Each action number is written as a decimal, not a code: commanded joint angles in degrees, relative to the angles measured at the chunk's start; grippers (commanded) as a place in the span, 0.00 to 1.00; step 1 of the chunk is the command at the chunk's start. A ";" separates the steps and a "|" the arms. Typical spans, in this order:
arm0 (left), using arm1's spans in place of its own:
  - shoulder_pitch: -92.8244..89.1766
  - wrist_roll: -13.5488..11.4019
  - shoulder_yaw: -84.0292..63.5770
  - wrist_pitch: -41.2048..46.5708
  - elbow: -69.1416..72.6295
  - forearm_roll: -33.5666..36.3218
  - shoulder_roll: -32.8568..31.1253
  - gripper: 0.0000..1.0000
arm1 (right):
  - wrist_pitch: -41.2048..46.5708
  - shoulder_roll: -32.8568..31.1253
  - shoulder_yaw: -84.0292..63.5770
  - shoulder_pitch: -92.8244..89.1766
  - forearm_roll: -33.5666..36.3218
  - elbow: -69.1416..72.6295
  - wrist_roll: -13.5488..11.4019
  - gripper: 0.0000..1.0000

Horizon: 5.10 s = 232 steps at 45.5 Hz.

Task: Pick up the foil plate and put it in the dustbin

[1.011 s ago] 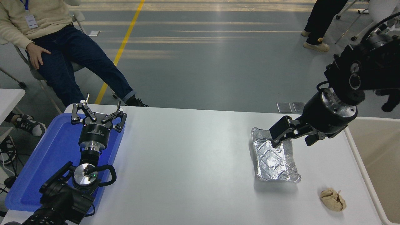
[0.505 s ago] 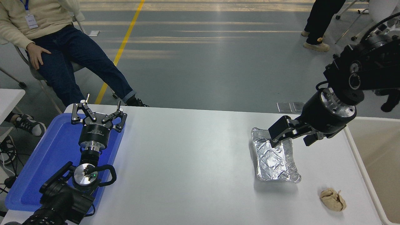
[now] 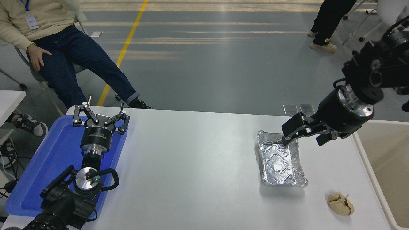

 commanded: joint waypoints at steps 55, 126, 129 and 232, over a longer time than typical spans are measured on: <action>0.00 0.00 0.00 0.00 -0.01 0.01 0.00 1.00 | -23.70 -12.00 3.20 -37.29 -16.08 -14.68 -0.20 1.00; 0.00 0.00 0.00 0.00 -0.01 0.01 0.00 1.00 | -38.12 6.46 29.30 -72.54 -11.24 -53.79 -2.39 0.98; 0.00 0.00 0.00 0.00 -0.09 0.01 0.00 1.00 | -38.47 6.72 29.22 -73.24 -11.24 -53.88 -2.48 0.98; 0.00 0.18 0.00 -0.09 -0.09 0.10 0.00 1.00 | -38.47 -7.33 19.91 -50.76 -15.73 -28.06 -6.44 0.00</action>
